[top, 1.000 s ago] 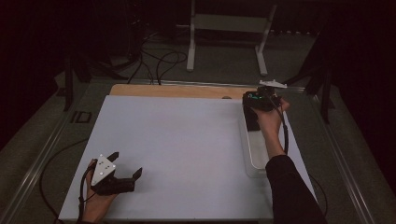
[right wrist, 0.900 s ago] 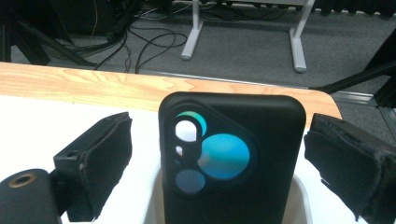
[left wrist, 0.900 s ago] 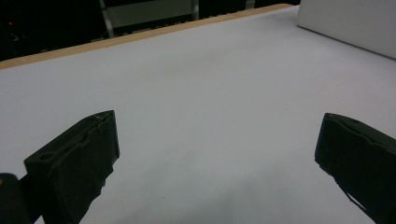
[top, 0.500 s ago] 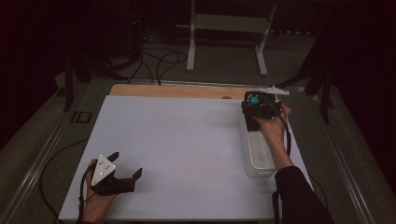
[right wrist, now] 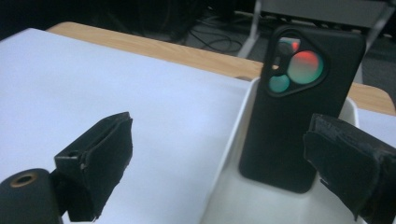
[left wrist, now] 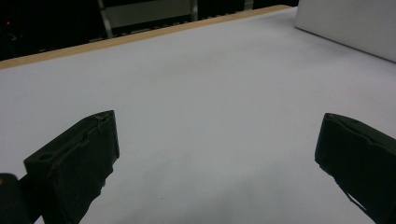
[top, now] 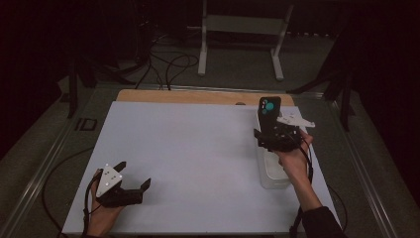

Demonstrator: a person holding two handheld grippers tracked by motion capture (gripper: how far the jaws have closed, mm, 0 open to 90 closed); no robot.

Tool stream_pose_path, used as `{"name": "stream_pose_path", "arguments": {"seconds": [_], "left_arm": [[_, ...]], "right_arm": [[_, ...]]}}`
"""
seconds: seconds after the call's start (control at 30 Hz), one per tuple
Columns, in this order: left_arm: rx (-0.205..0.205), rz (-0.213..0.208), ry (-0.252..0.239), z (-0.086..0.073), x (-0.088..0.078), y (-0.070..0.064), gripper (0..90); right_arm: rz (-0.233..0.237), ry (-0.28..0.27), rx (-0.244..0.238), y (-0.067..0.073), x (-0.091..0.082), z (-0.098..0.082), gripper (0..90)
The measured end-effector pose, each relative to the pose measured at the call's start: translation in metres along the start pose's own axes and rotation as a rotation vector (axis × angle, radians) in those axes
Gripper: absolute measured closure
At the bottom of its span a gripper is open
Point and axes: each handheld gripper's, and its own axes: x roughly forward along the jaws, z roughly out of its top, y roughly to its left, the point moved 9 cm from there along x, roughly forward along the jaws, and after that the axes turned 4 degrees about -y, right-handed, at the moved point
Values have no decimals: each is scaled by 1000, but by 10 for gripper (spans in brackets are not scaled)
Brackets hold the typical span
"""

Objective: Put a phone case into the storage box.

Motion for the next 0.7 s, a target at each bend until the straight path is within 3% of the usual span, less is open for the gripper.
{"name": "stream_pose_path", "arguments": {"seconds": [0.2,0.23,0.3,0.47,0.5,0.7], "left_arm": [[-1,-3,-7,3,-2,0,2],[0,-5,-6,4,-2,-1,2],[-4,-11,-10,5,-3,-1,2],[1,-29,-12,10,-5,-4,2],[4,-35,-10,11,-5,-4,1],[17,-57,-3,11,-5,-8,1]], "right_arm": [[40,-44,0,9,-21,-6,78],[50,-71,-8,12,-31,-12,78],[54,-73,-8,13,-33,-13,78],[78,-100,1,18,-54,-34,82],[91,-116,-15,22,-62,-41,82],[123,-132,-41,30,-71,-58,81]]}}
